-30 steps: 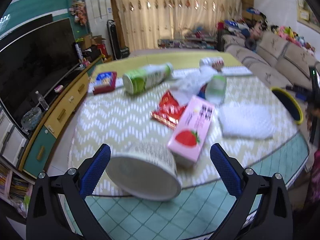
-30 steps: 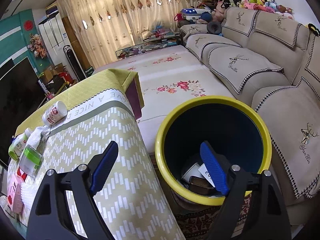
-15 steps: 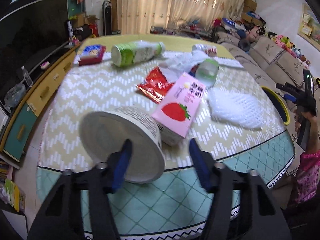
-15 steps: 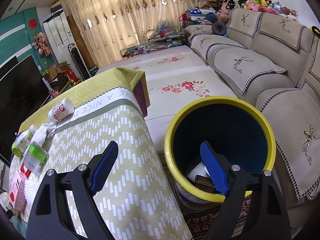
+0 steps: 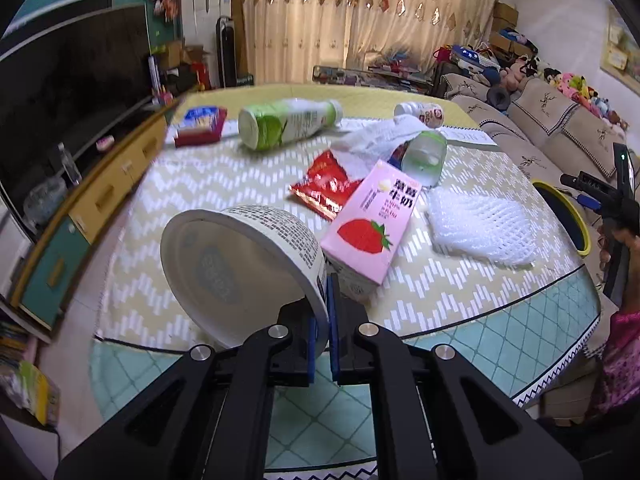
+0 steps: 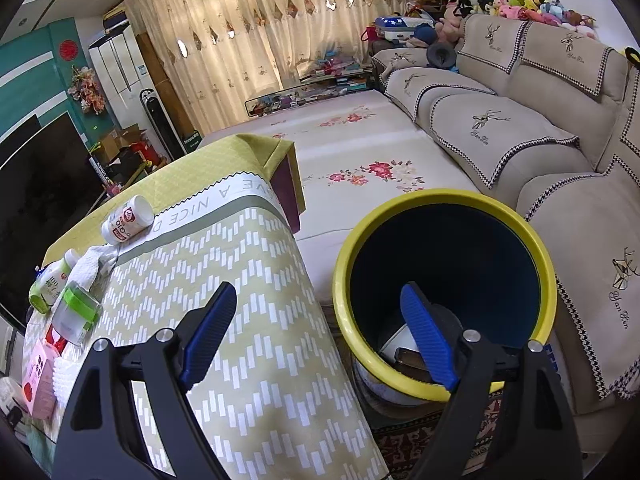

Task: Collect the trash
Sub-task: 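Carry the white bowl to the bin and release it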

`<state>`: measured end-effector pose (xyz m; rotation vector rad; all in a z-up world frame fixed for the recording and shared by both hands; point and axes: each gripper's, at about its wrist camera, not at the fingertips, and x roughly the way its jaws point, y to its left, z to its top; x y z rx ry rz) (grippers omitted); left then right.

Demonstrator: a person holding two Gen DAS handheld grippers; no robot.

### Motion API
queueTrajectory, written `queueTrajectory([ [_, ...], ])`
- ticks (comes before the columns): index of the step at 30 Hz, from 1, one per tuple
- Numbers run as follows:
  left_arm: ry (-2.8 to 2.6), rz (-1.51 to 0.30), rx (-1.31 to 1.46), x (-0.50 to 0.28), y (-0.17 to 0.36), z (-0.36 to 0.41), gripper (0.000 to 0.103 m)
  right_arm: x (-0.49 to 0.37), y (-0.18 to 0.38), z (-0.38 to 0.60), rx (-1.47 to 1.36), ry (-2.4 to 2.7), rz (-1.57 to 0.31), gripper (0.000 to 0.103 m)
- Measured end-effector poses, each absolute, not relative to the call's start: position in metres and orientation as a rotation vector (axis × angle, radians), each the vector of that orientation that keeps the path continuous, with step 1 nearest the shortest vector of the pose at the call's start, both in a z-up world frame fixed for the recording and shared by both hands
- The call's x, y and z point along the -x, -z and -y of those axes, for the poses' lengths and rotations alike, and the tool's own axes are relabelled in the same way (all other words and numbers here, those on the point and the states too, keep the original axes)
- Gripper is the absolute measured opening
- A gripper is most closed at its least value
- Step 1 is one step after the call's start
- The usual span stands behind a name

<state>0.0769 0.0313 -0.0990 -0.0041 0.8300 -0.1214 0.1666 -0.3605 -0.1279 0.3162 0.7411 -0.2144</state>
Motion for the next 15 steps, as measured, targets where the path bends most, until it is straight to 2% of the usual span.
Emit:
queueTrajectory([
  [8, 0.2, -0.781, -0.061, -0.081, 0.071, -0.003, 0.006, -0.157, 0.121, 0.368, -0.322, 0.225, -0.715, 0.08],
  [15, 0.39, -0.731, -0.09, -0.111, 0.051, 0.061, 0.006, -0.141, 0.119, 0.389, -0.334, 0.277, -0.698, 0.08],
])
